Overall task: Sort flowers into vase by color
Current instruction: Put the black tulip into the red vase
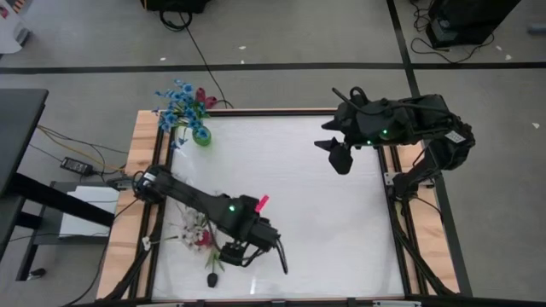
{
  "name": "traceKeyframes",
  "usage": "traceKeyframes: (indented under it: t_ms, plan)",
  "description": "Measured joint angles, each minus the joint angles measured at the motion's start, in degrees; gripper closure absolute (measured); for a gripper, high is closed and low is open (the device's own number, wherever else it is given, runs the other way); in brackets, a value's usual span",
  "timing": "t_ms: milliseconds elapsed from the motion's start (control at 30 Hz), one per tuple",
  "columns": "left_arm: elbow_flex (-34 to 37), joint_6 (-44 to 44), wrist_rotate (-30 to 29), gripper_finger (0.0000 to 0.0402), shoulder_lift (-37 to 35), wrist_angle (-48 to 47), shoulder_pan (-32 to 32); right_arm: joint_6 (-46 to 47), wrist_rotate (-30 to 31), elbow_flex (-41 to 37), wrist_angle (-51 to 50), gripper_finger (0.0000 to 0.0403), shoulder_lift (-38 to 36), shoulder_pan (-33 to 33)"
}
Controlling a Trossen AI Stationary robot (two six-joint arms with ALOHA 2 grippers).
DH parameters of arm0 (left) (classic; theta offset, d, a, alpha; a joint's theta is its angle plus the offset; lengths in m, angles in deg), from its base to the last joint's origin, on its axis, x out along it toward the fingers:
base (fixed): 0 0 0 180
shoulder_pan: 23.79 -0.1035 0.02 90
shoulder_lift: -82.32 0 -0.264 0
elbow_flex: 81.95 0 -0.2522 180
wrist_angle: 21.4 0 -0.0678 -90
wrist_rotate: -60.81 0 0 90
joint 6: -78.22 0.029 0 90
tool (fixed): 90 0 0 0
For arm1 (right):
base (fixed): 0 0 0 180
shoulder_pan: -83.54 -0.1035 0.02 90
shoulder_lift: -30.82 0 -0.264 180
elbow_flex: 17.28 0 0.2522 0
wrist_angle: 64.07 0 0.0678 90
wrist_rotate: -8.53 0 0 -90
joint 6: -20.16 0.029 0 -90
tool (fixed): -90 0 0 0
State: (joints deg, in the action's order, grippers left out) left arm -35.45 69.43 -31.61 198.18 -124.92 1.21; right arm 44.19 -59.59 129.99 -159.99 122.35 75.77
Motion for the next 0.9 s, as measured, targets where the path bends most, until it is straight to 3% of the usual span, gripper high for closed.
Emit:
traceKeyframes:
  t_ms: [200, 300, 467, 600, 733, 900]
  plan:
    - [-15.43, -0.17, -7.14, 0.0048, -0.74, 1.63, -0.82, -0.02, 0.38, -0.02, -6.33, 0.0146, 0.10, 0.00]
    - [-11.86, -1.71, -10.36, 0.0056, -6.82, 7.39, -1.78, -0.87, 0.34, -0.17, -7.47, 0.0146, 0.35, 0.02]
    - [-13.00, -0.59, -19.46, 0.0079, -12.97, 10.57, -3.59, -4.85, -2.80, -0.54, -6.49, 0.0147, 0.37, 1.30]
    - [-13.09, -0.87, -22.13, 0.0100, -17.27, 13.31, -6.02, -7.18, -4.10, -0.62, -5.09, 0.0147, 1.29, 2.84]
    - [-13.11, -4.51, -23.14, 0.0130, -20.67, 11.77, -7.57, -10.77, -6.95, -3.71, -2.03, 0.0147, 3.29, 3.55]
    - [-13.09, -10.22, -29.20, 0.0190, -25.79, 3.90, -7.54, -15.20, -9.13, -10.85, 6.36, 0.0148, 6.11, 3.58]
